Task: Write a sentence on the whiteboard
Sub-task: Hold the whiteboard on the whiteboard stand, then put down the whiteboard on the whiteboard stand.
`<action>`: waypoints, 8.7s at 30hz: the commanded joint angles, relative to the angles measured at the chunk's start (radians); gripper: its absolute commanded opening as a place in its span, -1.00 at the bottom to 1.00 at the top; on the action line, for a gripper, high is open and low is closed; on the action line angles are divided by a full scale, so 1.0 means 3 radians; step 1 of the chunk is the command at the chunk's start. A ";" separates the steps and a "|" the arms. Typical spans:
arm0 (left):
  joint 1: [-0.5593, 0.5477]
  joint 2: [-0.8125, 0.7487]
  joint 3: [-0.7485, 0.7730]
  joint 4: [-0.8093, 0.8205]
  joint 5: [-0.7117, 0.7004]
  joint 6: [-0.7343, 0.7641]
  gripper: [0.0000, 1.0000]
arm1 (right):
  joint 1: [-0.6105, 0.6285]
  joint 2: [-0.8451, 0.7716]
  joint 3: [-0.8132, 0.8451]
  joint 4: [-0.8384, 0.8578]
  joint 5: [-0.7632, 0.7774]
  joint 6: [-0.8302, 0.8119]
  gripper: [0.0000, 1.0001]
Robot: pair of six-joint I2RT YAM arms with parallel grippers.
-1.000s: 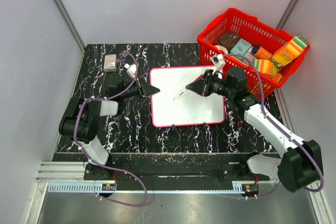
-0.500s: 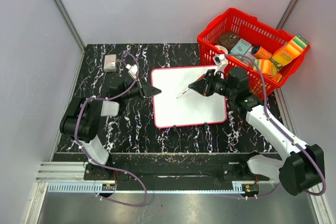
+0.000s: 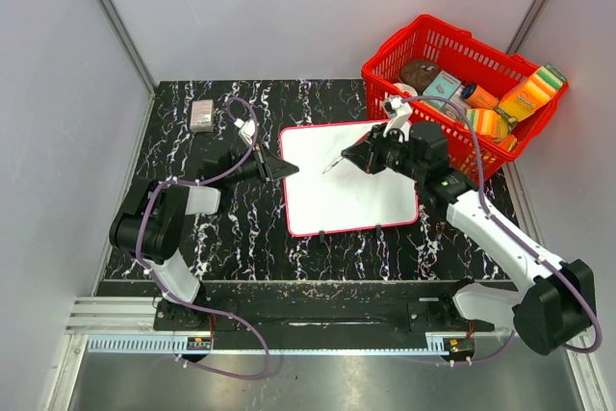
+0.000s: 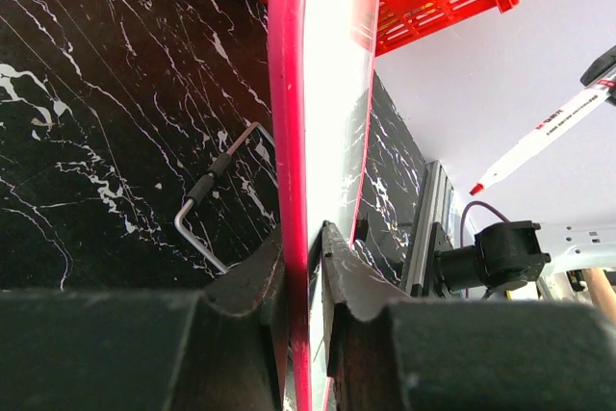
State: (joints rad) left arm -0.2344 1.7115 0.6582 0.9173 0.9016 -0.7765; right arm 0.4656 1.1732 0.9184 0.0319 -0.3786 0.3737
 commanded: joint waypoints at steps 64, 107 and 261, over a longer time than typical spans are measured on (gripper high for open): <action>-0.0073 -0.0065 0.0010 -0.0005 0.0109 0.0318 -1.00 | 0.0463 0.0778 -0.0070 0.1438 0.1272 -0.0156 -1.00; -0.0073 -0.0106 0.0005 -0.0066 0.0088 0.0379 -1.00 | 0.0473 0.0573 0.0078 0.1469 0.1170 -0.0002 -1.00; -0.0088 -0.0116 0.0020 -0.0122 0.0093 0.0425 -1.00 | 0.0544 0.0620 -0.0085 0.1249 0.1814 -0.0213 -1.00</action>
State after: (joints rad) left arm -0.2432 1.6951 0.6582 0.8547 0.9180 -0.7303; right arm 0.6285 1.3453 0.8639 0.3786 0.1234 0.3294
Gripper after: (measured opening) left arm 0.187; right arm 0.133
